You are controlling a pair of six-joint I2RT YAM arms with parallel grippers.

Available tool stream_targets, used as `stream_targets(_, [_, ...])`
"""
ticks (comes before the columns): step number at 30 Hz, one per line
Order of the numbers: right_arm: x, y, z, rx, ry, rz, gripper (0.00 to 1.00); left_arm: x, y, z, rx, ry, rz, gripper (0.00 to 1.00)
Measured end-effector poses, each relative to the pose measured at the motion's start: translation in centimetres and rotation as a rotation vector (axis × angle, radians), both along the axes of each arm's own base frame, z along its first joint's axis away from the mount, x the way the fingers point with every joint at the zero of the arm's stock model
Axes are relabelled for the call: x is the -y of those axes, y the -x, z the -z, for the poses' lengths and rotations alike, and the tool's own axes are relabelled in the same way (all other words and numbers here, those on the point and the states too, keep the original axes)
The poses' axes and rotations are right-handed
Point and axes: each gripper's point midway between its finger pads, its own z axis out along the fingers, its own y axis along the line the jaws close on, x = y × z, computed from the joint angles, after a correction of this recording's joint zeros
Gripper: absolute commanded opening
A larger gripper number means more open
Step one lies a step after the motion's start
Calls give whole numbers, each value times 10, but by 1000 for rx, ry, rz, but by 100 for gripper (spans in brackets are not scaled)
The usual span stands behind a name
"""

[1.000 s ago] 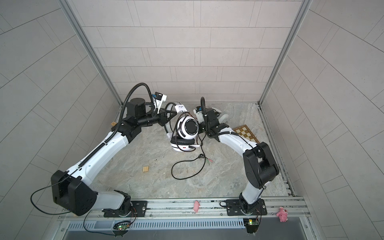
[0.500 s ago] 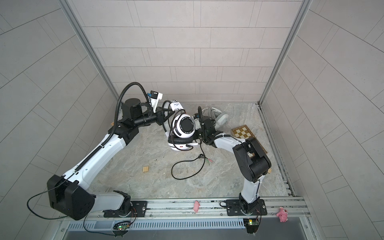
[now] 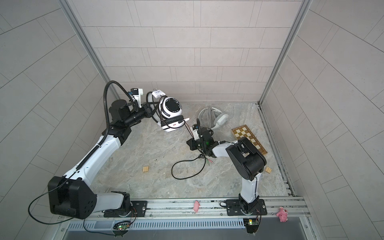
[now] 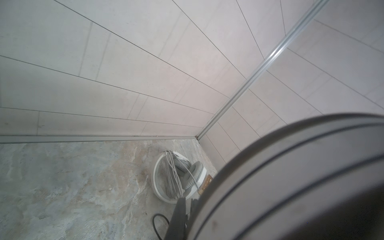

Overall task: Wrap the headphones
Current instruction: 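Open the right gripper off the cable and draw it back toward the robot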

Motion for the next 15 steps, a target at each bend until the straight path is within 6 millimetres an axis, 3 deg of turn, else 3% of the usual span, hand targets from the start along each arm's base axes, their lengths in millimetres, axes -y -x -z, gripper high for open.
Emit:
stream_targets(7, [-16, 15, 0, 19, -11, -39, 4, -70, -30, 33, -143, 136, -272, 0])
stream_targets(11, [-21, 31, 3, 36, 46, -61, 3, -104, -35, 57, -218, 192, -414, 0])
stream_targets(15, [-22, 43, -5, 79, 142, -75, 2, -133, -38, 66, -239, 212, -534, 0])
